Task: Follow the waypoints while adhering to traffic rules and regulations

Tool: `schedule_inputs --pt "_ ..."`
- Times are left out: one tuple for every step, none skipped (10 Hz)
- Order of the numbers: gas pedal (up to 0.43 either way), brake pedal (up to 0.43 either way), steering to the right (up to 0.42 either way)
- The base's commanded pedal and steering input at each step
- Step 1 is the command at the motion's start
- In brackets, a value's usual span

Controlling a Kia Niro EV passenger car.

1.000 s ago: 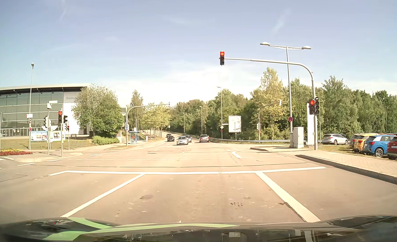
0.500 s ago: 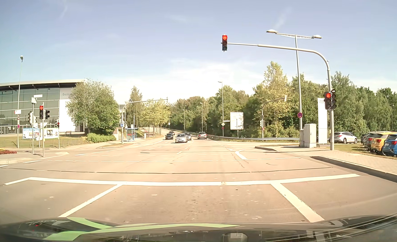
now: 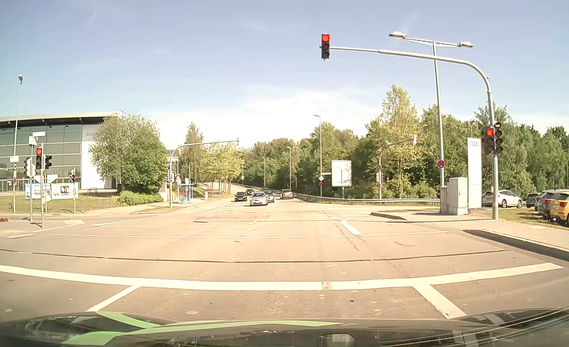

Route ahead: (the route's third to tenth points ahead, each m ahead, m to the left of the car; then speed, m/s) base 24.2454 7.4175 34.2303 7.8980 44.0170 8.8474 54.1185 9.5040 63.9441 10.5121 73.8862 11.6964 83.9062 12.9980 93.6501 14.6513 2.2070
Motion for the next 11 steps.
schedule_inputs --pt "0.000 0.329 -0.009" --pt "0.000 0.329 -0.009" --pt "0.000 0.323 -0.009" --pt "0.000 0.323 -0.009" --pt "0.000 0.323 -0.008" --pt "0.000 0.311 -0.007" --pt "0.000 0.305 -0.006" --pt "0.000 0.299 -0.004" --pt "0.000 0.293 -0.004" --pt "0.000 0.287 -0.004" --pt "0.000 0.262 -0.004"
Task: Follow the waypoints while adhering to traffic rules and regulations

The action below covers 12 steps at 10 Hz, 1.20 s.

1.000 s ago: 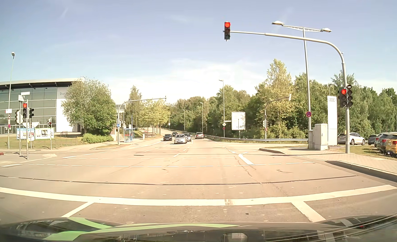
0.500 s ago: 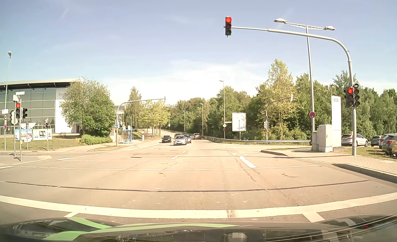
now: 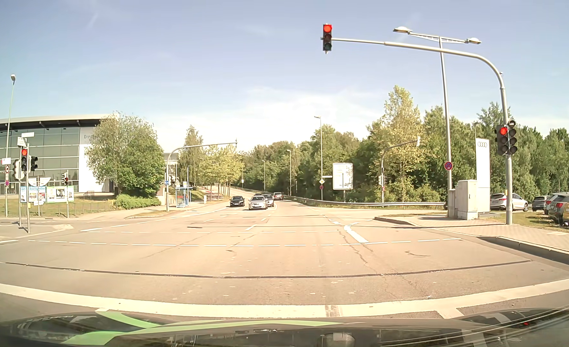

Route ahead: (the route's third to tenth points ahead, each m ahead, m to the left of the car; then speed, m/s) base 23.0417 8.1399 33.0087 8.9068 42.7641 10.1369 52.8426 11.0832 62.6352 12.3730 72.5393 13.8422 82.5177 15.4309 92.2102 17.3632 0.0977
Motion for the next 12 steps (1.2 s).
schedule_inputs --pt "0.000 0.220 -0.004" --pt "0.000 0.232 -0.004" --pt "0.000 0.232 -0.004" --pt "0.000 0.232 -0.004" --pt "0.000 0.232 -0.004" --pt "0.000 0.232 -0.005" --pt "0.000 0.232 -0.005" --pt "0.000 0.232 -0.005" --pt "0.000 0.232 -0.005" --pt "0.000 0.232 -0.005" --pt "0.000 0.232 -0.005" --pt "0.000 0.232 -0.005"
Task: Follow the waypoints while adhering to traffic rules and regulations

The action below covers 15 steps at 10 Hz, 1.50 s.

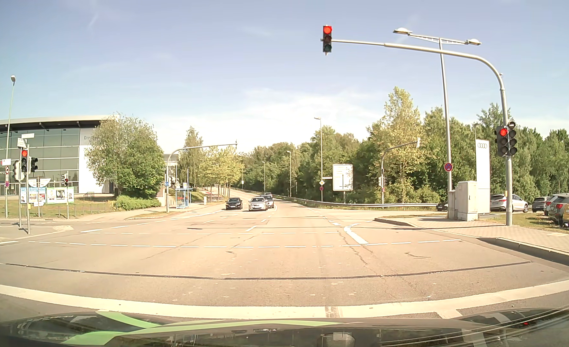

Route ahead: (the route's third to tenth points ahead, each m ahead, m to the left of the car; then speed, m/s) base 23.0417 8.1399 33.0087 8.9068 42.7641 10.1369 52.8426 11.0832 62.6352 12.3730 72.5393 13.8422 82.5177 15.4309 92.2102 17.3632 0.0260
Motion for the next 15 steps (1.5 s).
schedule_inputs --pt "0.000 0.232 -0.005" --pt "0.000 0.232 -0.005" --pt "0.000 0.232 -0.005" --pt "0.000 0.232 -0.005" --pt "0.000 0.232 -0.005" --pt "0.000 0.232 -0.005" --pt "0.000 0.232 -0.005" --pt "0.000 0.232 -0.006" --pt "0.000 0.232 -0.007" --pt "0.000 0.232 -0.011" --pt "0.000 0.232 -0.014" --pt "0.000 0.232 -0.015" --pt "0.000 0.226 -0.015" --pt "0.000 0.232 -0.015" --pt "0.000 0.232 -0.015"
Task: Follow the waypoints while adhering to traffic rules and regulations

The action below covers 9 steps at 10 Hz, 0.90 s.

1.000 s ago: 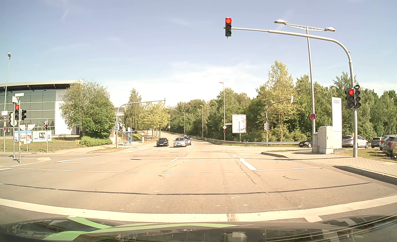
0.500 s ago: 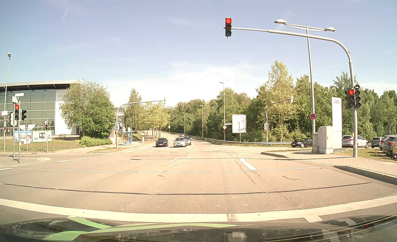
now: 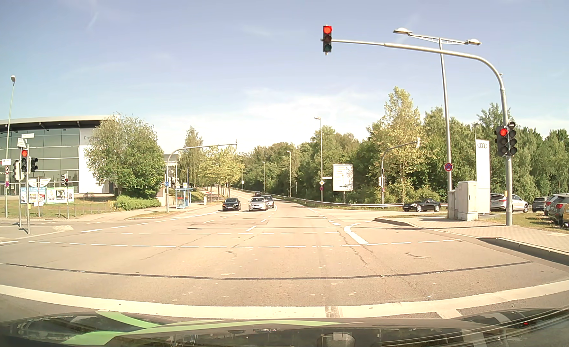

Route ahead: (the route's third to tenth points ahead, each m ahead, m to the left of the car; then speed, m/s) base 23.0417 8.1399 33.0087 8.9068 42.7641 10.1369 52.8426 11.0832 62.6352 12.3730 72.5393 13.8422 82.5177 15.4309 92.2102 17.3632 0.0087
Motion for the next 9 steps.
schedule_inputs --pt "0.000 0.220 -0.015" --pt "0.000 0.220 -0.015" --pt "0.000 0.220 -0.015" --pt "0.000 0.220 -0.014" --pt "0.000 0.213 -0.013" --pt "0.000 0.213 -0.012" --pt "0.000 0.213 -0.012" --pt "0.000 0.220 -0.012" --pt "0.000 0.213 -0.012"
